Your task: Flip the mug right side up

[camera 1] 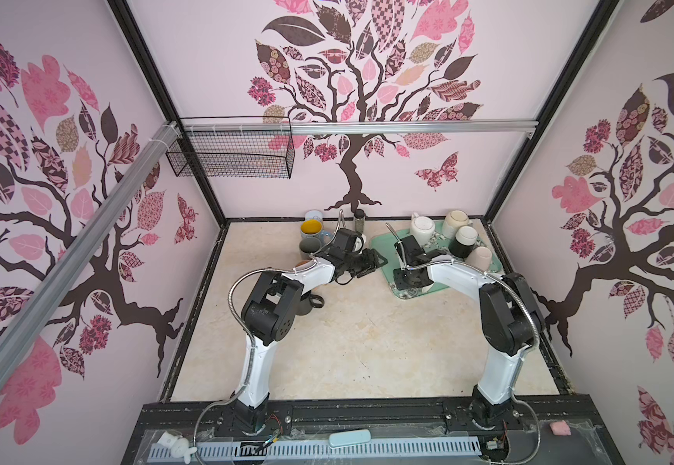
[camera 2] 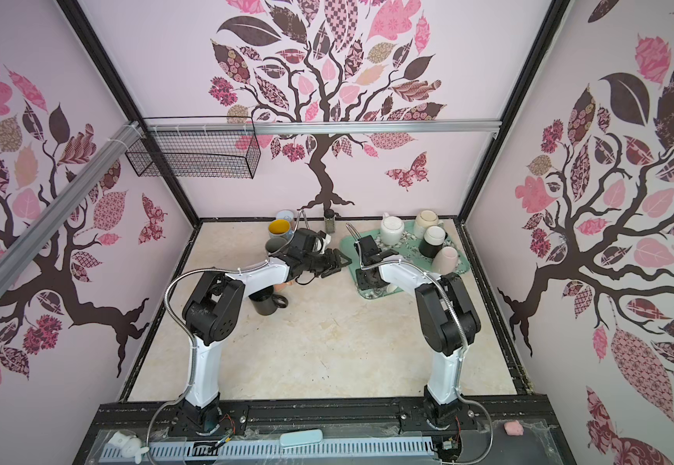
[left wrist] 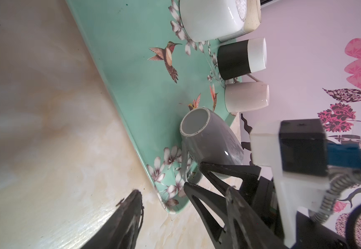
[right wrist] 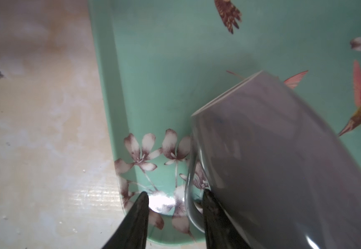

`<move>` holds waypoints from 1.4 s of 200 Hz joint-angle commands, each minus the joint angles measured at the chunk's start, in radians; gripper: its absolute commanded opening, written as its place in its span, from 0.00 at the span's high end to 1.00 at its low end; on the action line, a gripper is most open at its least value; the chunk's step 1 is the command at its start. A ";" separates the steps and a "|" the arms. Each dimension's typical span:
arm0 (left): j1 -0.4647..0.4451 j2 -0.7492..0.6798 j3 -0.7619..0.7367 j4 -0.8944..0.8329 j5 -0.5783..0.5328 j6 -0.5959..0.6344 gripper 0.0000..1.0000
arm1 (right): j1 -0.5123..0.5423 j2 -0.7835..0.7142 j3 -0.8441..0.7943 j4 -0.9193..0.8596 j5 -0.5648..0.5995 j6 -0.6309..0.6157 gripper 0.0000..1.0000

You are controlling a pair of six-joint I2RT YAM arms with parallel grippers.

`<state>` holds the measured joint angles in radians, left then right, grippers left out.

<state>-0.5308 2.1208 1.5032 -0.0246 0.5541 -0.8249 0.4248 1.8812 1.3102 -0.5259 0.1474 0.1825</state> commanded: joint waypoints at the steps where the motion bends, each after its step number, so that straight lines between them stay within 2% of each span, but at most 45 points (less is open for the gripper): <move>1: 0.002 -0.043 -0.036 0.009 0.001 0.031 0.36 | 0.008 0.043 0.017 -0.024 0.055 -0.003 0.57; 68: 0.014 -0.066 -0.065 0.025 0.005 0.036 0.37 | -0.016 0.159 0.047 0.005 0.049 -0.006 0.62; 78: 0.016 -0.070 -0.072 0.030 0.003 0.038 0.37 | -0.028 0.174 0.050 0.008 0.031 -0.007 0.65; 98: 0.019 -0.078 -0.085 0.035 0.000 0.039 0.37 | -0.044 0.179 0.055 0.013 0.018 -0.014 0.78; 130: 0.025 -0.083 -0.092 0.048 0.004 0.041 0.38 | -0.059 0.110 0.042 0.058 -0.024 -0.029 0.96; 150: 0.025 -0.089 -0.098 0.063 0.013 0.042 0.38 | -0.075 0.032 0.013 0.122 -0.096 -0.022 1.00; 173: 0.027 -0.109 -0.104 0.079 0.021 0.050 0.38 | -0.094 -0.080 -0.047 0.234 -0.197 -0.003 1.00; 198: 0.027 -0.151 -0.120 0.090 0.015 0.072 0.37 | -0.121 -0.199 -0.127 0.376 -0.300 0.064 1.00; 225: 0.021 -0.211 -0.151 0.104 -0.016 0.121 0.37 | -0.135 -0.292 -0.184 0.510 -0.348 0.168 1.00; 249: -0.005 -0.278 -0.211 0.128 -0.090 0.211 0.36 | -0.136 -0.362 -0.239 0.658 -0.377 0.287 1.00; 280: -0.081 -0.364 -0.307 0.226 -0.210 0.364 0.30 | -0.139 -0.412 -0.272 0.811 -0.441 0.449 1.00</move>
<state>-0.5526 1.8153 1.2720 0.0975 0.4511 -0.6277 0.2867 1.5398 1.0351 0.0620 -0.2218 0.4770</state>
